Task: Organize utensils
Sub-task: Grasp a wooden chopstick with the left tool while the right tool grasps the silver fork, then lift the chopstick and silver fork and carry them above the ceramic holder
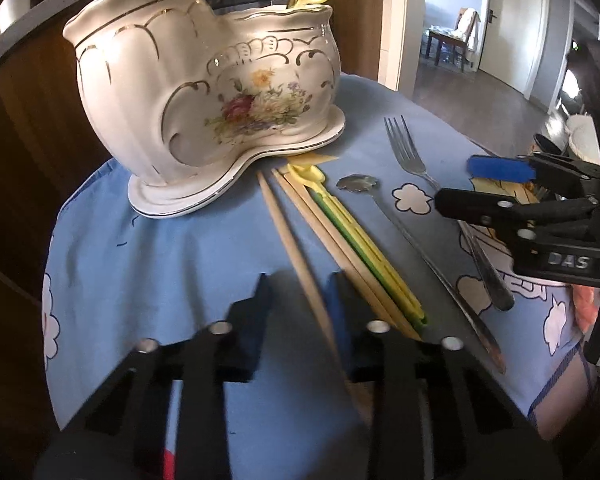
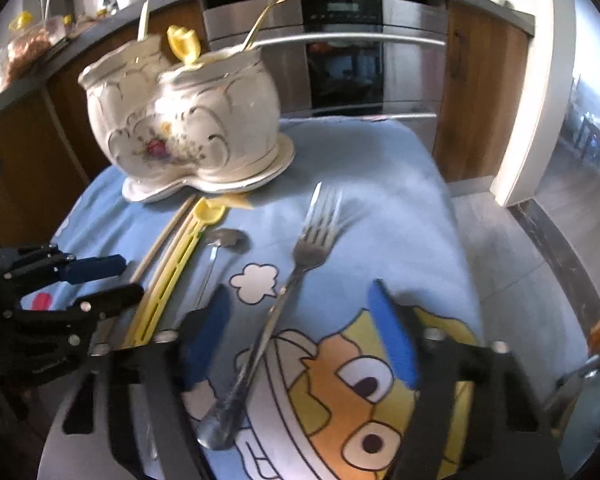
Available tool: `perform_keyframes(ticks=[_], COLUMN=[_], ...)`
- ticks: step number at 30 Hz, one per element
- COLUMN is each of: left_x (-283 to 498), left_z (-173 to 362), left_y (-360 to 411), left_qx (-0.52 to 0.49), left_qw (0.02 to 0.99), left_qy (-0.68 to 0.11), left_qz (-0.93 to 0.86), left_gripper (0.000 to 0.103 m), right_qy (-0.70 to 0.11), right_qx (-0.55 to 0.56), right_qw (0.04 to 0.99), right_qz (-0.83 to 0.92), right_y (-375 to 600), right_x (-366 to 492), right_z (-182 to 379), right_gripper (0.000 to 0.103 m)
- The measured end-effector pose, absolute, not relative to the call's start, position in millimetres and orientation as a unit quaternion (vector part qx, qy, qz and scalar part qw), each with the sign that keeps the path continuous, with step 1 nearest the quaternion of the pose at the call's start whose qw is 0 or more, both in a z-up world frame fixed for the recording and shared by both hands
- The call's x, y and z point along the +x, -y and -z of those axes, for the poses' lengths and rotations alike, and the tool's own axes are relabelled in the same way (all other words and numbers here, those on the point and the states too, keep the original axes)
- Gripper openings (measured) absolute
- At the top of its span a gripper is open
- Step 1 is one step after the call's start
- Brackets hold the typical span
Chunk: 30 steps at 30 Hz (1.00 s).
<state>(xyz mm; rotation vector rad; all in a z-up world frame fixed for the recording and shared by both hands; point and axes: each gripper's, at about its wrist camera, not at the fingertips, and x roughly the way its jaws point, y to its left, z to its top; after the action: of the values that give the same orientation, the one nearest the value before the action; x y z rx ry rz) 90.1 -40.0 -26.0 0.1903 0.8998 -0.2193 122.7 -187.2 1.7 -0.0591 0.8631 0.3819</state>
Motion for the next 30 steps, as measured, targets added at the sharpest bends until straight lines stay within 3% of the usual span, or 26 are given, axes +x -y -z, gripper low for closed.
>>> perform_keyframes(ticks=[3,7,10,16,22,30], left_x=[93,93,94,94,96,96], left_z=[26,23,23,23,20,22], left_y=[38,30,27,12,-5,-16], left_qx=[0.088,0.085,0.086,0.089,0.064,0.046], left_qw=[0.888,0.886,0.885,0.879,0.876,0.881], left_qy=[-0.439,-0.442,-0.443,-0.454,-0.465,-0.456], left_qz=[0.107,0.111,0.113,0.111,0.113,0.115], left_gripper=[0.011,0.010,0.009,0.007,0.007,0.006], right_qy=[-0.425,-0.425,-0.425,-0.431,-0.445,-0.427], right_qx=[-0.032,-0.045,-0.059,-0.068,-0.055,-0.047], right_qw=[0.887,0.888,0.886,0.883,0.879,0.886], right_qz=[-0.178,-0.172,-0.179,-0.174,-0.165,-0.171], right_y=[183,179,176,188,199,199], right_x=[126,129,129,125,131,129], right_z=[3,4,5,2,1,2], right_gripper=[0.040,0.030,0.015,0.006,0.009,0.006])
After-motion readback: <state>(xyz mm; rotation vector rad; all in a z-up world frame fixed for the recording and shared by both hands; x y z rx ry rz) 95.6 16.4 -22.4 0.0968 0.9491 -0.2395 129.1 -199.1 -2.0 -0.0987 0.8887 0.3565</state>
